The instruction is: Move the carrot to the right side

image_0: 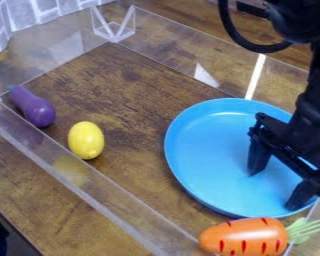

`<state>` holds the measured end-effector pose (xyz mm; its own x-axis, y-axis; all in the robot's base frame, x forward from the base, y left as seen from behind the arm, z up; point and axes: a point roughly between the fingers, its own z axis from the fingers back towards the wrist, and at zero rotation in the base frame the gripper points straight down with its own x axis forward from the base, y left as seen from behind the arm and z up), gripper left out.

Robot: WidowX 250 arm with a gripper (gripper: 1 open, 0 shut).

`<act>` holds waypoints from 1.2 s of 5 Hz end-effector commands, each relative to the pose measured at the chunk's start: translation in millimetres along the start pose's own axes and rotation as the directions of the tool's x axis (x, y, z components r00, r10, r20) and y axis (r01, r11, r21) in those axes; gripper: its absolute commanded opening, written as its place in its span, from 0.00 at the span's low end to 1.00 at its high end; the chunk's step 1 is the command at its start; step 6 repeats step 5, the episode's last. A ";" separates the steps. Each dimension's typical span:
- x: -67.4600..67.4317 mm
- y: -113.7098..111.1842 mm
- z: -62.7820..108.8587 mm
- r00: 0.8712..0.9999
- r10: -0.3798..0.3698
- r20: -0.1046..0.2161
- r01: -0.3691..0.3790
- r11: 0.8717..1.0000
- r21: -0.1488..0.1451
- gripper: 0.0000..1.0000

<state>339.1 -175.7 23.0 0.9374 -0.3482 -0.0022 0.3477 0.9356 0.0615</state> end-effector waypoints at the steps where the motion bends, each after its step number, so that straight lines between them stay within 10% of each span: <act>1: -1.3 -2.8 5.6 1.000 -0.004 0.018 0.004 1.000 0.003 1.00; 6: -5.7 -6.1 7.7 0.986 -0.159 0.047 0.158 0.987 0.013 1.00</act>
